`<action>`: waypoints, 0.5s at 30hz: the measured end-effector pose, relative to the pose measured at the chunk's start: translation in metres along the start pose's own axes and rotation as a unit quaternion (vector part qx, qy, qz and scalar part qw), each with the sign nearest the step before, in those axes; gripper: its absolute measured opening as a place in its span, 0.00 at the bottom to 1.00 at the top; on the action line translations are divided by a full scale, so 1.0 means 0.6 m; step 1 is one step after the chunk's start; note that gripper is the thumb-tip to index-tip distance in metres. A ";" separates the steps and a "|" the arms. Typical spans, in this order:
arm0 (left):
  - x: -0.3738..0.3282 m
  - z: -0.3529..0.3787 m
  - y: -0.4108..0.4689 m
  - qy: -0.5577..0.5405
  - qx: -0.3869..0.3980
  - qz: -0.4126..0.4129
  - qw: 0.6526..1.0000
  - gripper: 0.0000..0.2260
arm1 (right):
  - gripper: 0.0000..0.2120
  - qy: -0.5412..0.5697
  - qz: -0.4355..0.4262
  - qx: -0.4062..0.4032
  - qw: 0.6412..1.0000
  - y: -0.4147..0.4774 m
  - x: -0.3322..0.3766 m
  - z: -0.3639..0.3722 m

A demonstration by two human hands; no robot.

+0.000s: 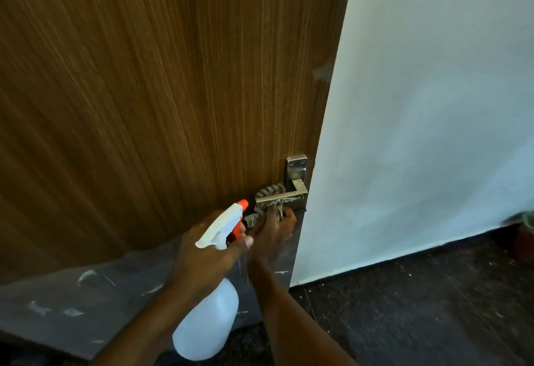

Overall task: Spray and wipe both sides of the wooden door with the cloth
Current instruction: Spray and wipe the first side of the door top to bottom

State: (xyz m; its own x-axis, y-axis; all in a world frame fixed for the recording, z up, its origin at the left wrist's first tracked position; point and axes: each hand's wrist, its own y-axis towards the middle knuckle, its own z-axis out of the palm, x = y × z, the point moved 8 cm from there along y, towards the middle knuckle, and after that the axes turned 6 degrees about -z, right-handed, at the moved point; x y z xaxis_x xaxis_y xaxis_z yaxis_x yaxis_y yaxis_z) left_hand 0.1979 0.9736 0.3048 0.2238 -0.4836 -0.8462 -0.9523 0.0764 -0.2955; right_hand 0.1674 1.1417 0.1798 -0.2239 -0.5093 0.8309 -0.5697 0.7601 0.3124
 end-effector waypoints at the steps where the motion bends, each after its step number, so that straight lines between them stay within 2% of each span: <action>1: 0.000 0.011 -0.004 0.008 0.008 0.007 1.000 0.37 | 0.24 -0.032 -0.035 -0.007 0.999 -0.012 -0.013 -0.010; 3: 0.004 0.041 -0.010 0.012 0.029 0.005 0.999 0.41 | 0.28 -0.043 -0.053 0.047 0.997 -0.019 -0.042 -0.031; 4: 0.009 0.056 -0.013 -0.004 0.033 -0.007 0.999 0.38 | 0.25 -0.038 -0.050 0.076 0.995 -0.025 -0.059 -0.044; 6: 0.014 0.080 -0.019 -0.022 0.033 -0.009 0.999 0.22 | 0.13 0.001 0.008 0.093 0.996 -0.033 -0.107 -0.087; 7: 0.011 0.091 -0.024 -0.015 0.021 -0.001 1.000 0.16 | 0.09 0.032 0.045 0.089 0.995 -0.035 -0.129 -0.110; 8: 0.011 0.102 -0.026 -0.004 0.013 0.000 1.000 0.14 | 0.09 0.050 0.080 0.066 0.993 -0.033 -0.144 -0.135; 12: 0.027 0.142 -0.032 0.011 -0.010 -0.032 0.999 0.24 | 0.04 0.109 0.130 -0.013 0.985 0.002 -0.142 -0.221; 15: 0.035 0.154 -0.032 -0.022 -0.022 -0.044 0.999 0.22 | 0.06 0.149 0.104 -0.037 0.983 0.033 -0.099 -0.255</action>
State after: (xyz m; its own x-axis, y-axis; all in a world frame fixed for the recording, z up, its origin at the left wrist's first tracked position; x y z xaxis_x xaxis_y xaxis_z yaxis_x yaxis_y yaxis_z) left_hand 0.2400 1.0424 0.2517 0.3147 -0.4470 -0.8374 -0.9367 -0.0033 -0.3502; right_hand 0.2906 1.2487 0.2072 -0.0812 -0.2065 0.9751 -0.4739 0.8686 0.1445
